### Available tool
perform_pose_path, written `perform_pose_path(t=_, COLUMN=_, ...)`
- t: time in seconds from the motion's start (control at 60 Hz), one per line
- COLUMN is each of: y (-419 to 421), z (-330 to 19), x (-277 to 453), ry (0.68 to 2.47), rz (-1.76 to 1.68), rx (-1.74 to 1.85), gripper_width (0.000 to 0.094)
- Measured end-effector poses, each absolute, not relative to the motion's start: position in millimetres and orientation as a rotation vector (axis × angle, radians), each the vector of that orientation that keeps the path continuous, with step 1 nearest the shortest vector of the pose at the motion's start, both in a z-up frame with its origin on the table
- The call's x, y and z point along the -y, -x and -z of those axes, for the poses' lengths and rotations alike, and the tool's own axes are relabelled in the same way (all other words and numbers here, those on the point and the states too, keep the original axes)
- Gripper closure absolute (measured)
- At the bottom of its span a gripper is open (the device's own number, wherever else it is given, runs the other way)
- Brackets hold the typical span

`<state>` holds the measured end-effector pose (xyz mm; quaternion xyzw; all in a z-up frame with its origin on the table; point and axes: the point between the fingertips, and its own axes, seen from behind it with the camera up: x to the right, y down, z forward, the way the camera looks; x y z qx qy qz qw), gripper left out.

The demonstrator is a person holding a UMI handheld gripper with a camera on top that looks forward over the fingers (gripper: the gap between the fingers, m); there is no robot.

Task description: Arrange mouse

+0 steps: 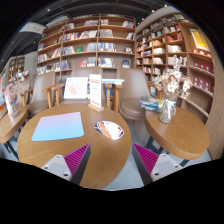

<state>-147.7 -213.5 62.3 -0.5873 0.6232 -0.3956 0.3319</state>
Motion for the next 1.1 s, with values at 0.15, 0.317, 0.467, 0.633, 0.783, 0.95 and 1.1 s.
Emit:
perform_pose_path(t=0.15, y=122, z=-56, x=223, ry=1.532, rz=1.043, rx=-1.652, gripper_width=0.0082)
perform_pose_path(t=0.317, y=77, z=-35, x=238, ry=1.552, rz=1.005, rx=-1.674, gripper_width=0.0082)
perform_pose_path(t=0.467, y=54, z=-15, x=239, ry=1.58, rz=0.952, rx=-1.685, gripper_width=0.008)
perform_pose_path(t=0.633, y=31, z=-1, x=241, ry=1.603, rz=0.954, rx=-1.693, gripper_width=0.0082)
perform_pose_path(t=0.783, y=12, z=6, x=242, ry=1.611, rz=0.935, rx=-1.699, gripper_width=0.0071)
perform_pose_path(t=0.95, y=-11, z=6, x=246, ry=1.616, rz=0.924, rx=-1.696, gripper_width=0.0082)
perform_pose_path(t=1.1, y=-34, z=6, x=255, ry=1.625, rz=0.941, rx=-1.705, gripper_width=0.0083)
